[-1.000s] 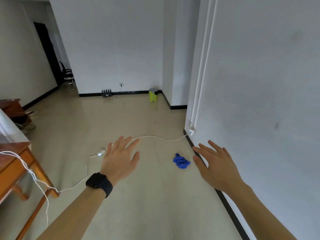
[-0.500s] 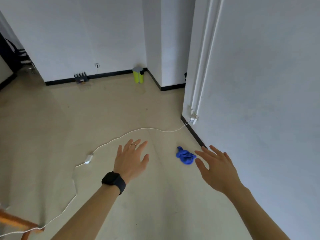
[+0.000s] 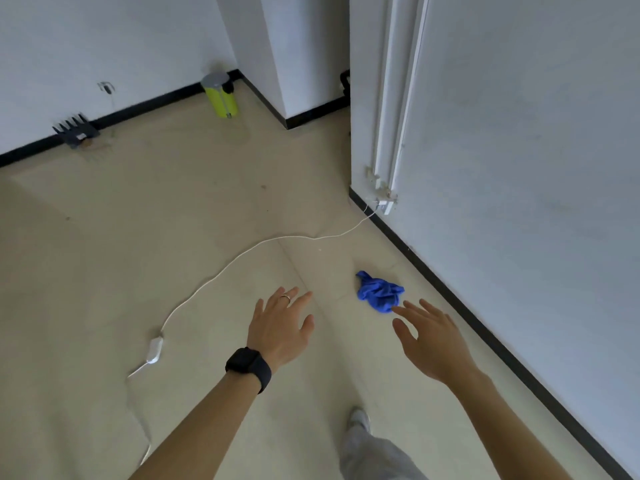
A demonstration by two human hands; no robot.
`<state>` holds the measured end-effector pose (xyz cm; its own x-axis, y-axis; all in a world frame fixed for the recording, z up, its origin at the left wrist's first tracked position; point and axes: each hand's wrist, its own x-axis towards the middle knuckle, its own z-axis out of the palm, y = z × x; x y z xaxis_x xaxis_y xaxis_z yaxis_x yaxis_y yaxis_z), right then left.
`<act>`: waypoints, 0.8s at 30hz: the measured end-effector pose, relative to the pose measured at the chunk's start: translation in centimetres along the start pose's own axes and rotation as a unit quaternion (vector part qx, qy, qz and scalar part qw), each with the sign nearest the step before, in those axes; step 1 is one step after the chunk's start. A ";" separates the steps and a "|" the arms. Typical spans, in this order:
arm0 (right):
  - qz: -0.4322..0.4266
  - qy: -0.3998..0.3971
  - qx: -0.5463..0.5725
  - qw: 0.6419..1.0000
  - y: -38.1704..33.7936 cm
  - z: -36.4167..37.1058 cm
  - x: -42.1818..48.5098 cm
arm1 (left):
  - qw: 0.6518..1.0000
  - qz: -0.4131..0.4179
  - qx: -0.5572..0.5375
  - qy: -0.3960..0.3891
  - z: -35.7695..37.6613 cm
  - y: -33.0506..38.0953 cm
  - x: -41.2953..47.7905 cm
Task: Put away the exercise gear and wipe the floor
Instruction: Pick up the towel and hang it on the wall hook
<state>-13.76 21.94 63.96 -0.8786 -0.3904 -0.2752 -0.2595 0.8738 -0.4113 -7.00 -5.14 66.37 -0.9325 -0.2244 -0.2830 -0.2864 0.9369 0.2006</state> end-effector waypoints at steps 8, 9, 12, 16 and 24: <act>0.074 -0.067 0.021 0.995 -1.0 2.1 15.7 | 0.993 0.033 0.038 -0.104 -0.3 -3.1 17.2; 0.083 -0.071 0.024 0.994 -1.1 2.6 17.3 | 0.992 0.041 0.042 -0.115 -0.1 -3.5 19.2; 0.133 -0.073 0.045 0.987 -0.5 5.0 23.5 | 0.984 0.089 0.064 -0.142 2.0 -4.5 27.4; 0.219 -0.075 0.091 0.969 0.9 9.2 30.9 | 0.967 0.142 0.092 -0.193 6.3 -6.2 38.2; 0.329 -0.100 0.161 0.925 7.7 23.0 43.7 | 0.936 0.186 0.154 -0.257 22.8 -9.4 55.4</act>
<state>-44.93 4.96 28.77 -0.7038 0.1204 -0.7001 0.4653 0.8229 -0.3262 -50.94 -20.23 27.49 -0.7041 0.2161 -0.6764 0.1872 0.9754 0.1168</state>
